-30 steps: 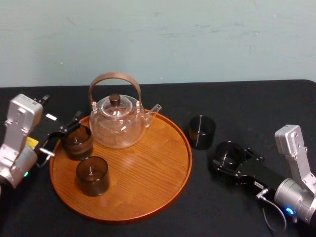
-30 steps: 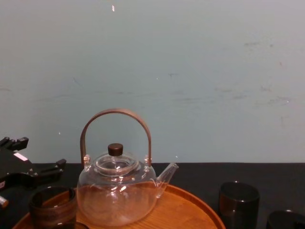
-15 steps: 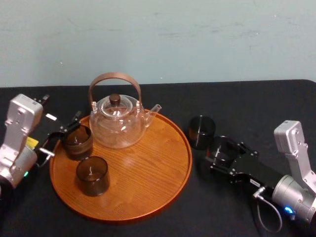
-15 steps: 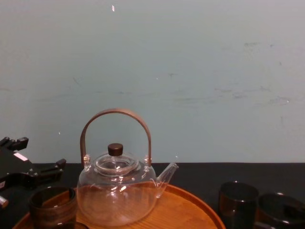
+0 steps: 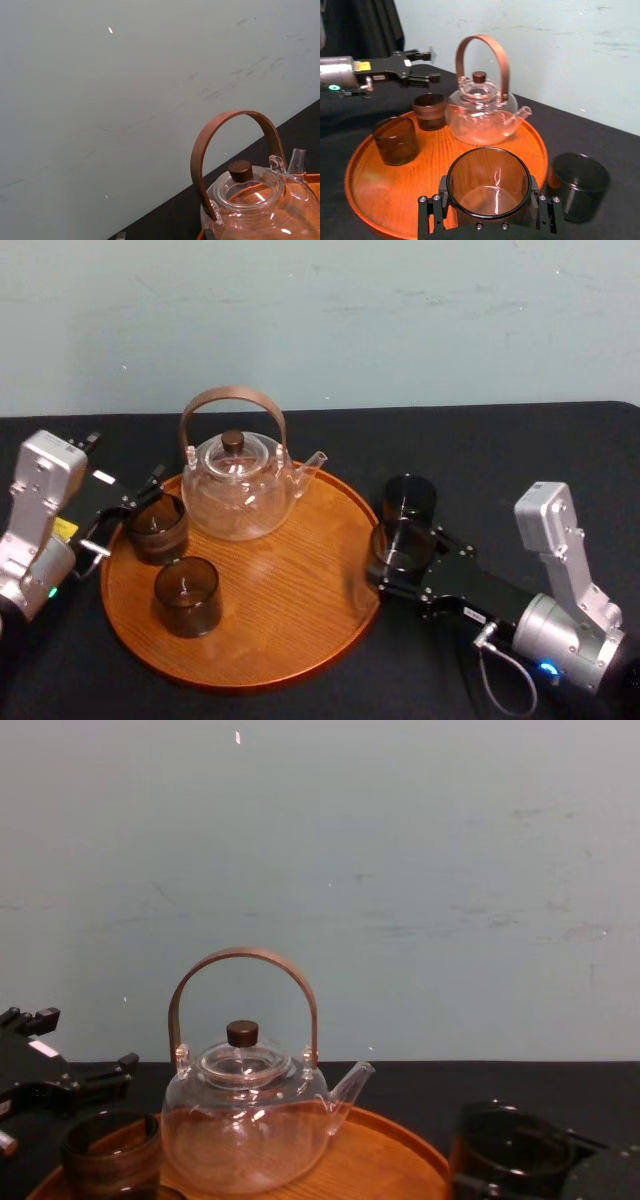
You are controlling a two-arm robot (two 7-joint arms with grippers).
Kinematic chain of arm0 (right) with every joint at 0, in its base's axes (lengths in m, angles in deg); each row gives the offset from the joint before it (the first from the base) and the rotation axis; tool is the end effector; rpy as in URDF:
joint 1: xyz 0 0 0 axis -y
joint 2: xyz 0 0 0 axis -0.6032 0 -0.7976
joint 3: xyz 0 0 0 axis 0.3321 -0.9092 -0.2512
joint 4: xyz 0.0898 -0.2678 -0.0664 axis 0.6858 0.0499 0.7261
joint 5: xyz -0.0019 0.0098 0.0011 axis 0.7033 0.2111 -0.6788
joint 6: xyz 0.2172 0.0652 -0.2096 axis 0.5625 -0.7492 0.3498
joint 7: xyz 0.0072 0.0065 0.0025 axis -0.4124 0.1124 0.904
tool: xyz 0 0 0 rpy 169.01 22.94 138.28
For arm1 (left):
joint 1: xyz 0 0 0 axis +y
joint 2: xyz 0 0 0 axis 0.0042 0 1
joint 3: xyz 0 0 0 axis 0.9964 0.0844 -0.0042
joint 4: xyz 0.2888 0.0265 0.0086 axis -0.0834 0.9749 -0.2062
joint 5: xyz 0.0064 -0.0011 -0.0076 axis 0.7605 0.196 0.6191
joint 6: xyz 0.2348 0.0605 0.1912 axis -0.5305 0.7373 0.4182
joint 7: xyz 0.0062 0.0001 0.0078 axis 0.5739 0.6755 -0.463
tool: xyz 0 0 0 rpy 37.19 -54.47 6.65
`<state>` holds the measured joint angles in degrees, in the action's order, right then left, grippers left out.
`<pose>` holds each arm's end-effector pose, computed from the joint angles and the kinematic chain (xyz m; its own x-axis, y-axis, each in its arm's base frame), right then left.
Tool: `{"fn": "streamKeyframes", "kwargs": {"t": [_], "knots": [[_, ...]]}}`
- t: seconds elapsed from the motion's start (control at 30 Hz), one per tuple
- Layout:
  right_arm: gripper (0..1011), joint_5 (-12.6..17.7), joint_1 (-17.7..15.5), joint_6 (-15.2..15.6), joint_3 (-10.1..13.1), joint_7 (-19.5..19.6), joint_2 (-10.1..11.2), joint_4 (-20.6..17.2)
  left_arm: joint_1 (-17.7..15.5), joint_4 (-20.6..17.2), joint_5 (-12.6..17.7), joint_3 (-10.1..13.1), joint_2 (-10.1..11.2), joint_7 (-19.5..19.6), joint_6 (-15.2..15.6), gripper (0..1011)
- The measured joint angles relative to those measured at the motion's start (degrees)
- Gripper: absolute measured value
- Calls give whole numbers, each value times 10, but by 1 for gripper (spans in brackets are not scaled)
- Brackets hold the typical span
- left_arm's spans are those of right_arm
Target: Pick up the glass from the table and place it on the tray.
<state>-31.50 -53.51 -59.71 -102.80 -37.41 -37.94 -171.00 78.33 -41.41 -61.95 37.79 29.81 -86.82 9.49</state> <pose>0.3064 -0.0317 -0.3049 0.7168 -0.6973 -0.0009 0.6876 0.7071 -0.1652 0.3580 0.0827 -0.3022 0.2923 0.8803 0.3738 -0.9552 0.2873 0.0704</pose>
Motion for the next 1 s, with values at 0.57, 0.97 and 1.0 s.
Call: {"fn": "streamKeyframes", "kwargs": {"t": [0.57,0.97,1.0], "knots": [[905,-4,54,5,-58,-17,-24,33,0,0,0,0,0,0,0,1001],[905,-14,89,5,-95,-26,-46,68,0,0,0,0,0,0,0,1001],[905,-14,91,5,-96,-27,-48,70,0,0,0,0,0,0,0,1002]]}}
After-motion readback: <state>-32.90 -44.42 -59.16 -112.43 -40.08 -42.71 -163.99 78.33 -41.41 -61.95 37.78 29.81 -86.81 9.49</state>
